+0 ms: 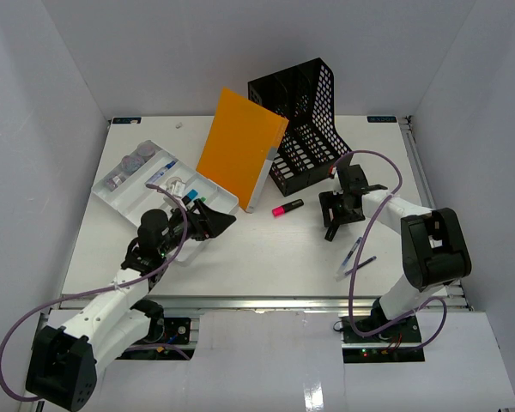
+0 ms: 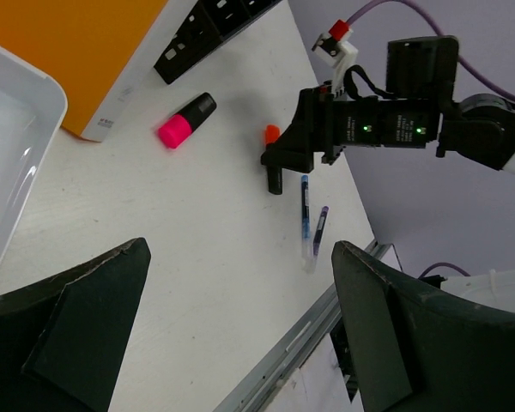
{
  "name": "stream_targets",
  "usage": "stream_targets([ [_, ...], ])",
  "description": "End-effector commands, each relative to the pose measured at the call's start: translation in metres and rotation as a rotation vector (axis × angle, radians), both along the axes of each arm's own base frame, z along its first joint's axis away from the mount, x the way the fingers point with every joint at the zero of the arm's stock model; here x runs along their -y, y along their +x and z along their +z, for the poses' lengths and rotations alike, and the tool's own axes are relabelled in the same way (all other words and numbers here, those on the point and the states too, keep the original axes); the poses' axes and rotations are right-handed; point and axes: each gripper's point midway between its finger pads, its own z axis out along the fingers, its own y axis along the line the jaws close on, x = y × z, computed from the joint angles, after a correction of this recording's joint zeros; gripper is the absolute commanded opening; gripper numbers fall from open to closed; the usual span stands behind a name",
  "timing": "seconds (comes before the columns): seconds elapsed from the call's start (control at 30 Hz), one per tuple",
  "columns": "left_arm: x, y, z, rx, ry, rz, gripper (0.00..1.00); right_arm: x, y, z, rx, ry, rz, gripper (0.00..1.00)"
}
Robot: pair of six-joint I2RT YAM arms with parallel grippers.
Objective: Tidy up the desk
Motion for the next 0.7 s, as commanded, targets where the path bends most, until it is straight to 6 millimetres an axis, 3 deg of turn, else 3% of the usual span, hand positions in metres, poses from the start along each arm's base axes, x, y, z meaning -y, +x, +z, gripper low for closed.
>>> stream_targets([
  [0.0,0.004,-0.009,0.019,0.067,-0.082,-0.038,0.98,-0.003,0.023,0.006,0.043,0.024,-0.045,0.68],
  [0.23,0.019,-0.028,0.017,0.059,-0.165,-0.164,0.98,-0.009,0.022,-0.001,0.027,0.050,-0.016,0.42],
  [0.37,0.038,-0.037,0.015,0.056,-0.183,-0.249,0.98,-0.016,0.018,0.000,0.018,0.094,0.016,0.29],
  [0.53,0.080,-0.039,0.008,0.053,-0.127,-0.341,0.98,-0.041,0.016,0.023,0.049,0.222,0.118,0.09],
  [0.67,0.118,-0.035,-0.001,0.043,-0.113,-0.375,0.98,-0.064,0.009,0.054,0.100,0.364,0.205,0.08],
])
